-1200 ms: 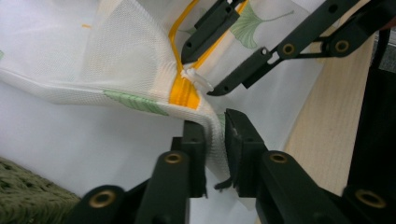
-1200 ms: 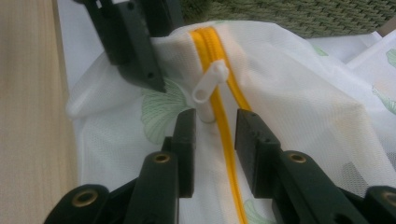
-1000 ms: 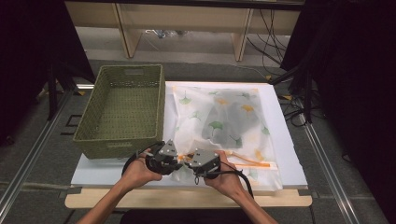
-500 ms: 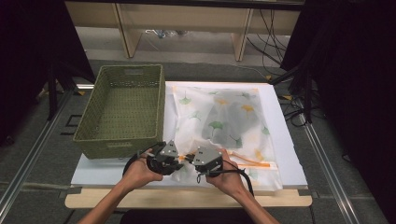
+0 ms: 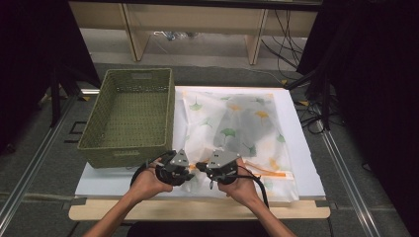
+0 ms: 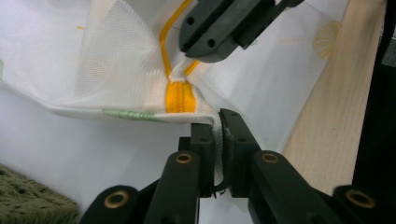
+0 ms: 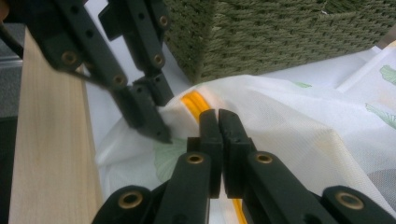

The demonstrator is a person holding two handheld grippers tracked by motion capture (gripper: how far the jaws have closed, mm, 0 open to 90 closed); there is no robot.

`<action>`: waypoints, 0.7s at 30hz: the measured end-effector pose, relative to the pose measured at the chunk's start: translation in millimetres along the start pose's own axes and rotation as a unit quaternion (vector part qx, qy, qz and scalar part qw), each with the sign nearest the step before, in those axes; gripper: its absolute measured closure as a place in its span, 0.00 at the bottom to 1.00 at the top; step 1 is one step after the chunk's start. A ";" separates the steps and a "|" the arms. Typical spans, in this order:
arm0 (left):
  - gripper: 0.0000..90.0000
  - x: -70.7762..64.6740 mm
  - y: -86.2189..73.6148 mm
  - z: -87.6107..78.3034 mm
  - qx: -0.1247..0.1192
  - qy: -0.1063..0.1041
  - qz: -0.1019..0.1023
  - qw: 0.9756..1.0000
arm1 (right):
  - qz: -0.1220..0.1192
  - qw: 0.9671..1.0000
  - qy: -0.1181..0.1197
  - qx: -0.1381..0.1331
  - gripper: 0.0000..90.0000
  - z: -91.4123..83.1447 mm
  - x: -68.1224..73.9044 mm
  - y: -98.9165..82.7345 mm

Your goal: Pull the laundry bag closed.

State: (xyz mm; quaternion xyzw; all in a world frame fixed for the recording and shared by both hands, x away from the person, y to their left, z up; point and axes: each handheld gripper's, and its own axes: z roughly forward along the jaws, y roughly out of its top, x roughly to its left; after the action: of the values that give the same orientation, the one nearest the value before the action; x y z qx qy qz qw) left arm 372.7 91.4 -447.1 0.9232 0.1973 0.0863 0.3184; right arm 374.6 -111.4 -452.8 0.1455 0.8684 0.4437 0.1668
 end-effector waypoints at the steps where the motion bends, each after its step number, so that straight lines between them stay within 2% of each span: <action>1: 0.90 0.5 0.0 0.4 -0.001 -0.001 -0.005 1.000 | 0.003 1.000 0.005 0.000 1.00 0.5 -0.2 0.1; 2: 0.87 1.5 0.0 0.0 0.002 -0.002 -0.010 1.000 | 0.001 1.000 0.003 0.001 1.00 1.0 -0.1 0.1; 4: 0.76 4.3 -1.3 0.1 -0.003 -0.013 -0.035 0.999 | 0.001 1.000 0.003 0.003 1.00 1.0 -0.4 0.1; 6: 0.71 6.9 -2.6 -0.7 -0.008 -0.022 -0.058 0.998 | 0.001 1.000 0.001 0.006 1.00 1.1 -0.9 -0.3; 7: 0.68 8.9 -2.8 -1.9 -0.009 -0.019 -0.060 0.998 | 0.004 1.000 0.003 0.008 1.00 1.1 -1.0 -0.7; 8: 0.66 8.8 -3.0 -2.2 -0.014 -0.016 -0.079 0.997 | 0.005 1.000 0.005 0.008 1.00 1.4 -1.3 -1.3; 9: 0.62 10.6 -2.9 -3.4 -0.015 -0.014 -0.083 0.996 | 0.006 1.000 0.005 0.011 1.00 1.7 -1.4 -1.6; 10: 0.61 7.8 -2.6 -1.5 -0.037 -0.016 -0.119 0.992 | 0.004 1.000 0.004 0.011 1.00 2.2 -1.5 -1.8; 11: 0.61 12.1 -2.4 -5.0 -0.021 -0.014 -0.092 0.995 | 0.004 1.000 0.005 0.011 1.00 2.6 -1.3 -2.0; 12: 0.61 10.0 -2.0 -2.9 -0.038 -0.008 -0.121 0.992 | 0.006 1.000 0.007 0.013 1.00 2.8 -0.4 -2.2; 13: 0.62 11.4 -1.5 -3.9 -0.036 -0.009 -0.115 0.993 | 0.003 1.000 0.007 0.013 1.00 3.1 -0.5 -2.4; 14: 0.63 11.2 -1.2 -2.7 -0.045 -0.012 -0.132 0.990 | 0.005 1.000 0.008 0.013 1.00 3.4 -0.6 -2.7; 15: 0.63 12.2 -1.0 -3.4 -0.048 -0.006 -0.126 0.991 | 0.005 1.000 0.008 0.015 1.00 3.6 -0.9 -2.7; 18: 0.78 12.9 -0.7 -3.4 -0.055 -0.001 -0.115 0.992 | -0.002 1.000 0.005 0.015 1.00 4.0 -2.1 -3.4; 21: 0.87 9.1 0.6 -1.4 -0.056 0.004 -0.096 0.994 | 0.013 1.000 0.004 0.013 1.00 3.1 -3.7 -4.3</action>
State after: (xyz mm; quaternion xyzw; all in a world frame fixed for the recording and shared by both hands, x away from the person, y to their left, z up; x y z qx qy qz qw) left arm 380.7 95.7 -445.3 0.8804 0.2811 0.0704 0.3755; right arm 378.8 -113.0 -457.4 0.1576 0.8726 0.4354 0.1557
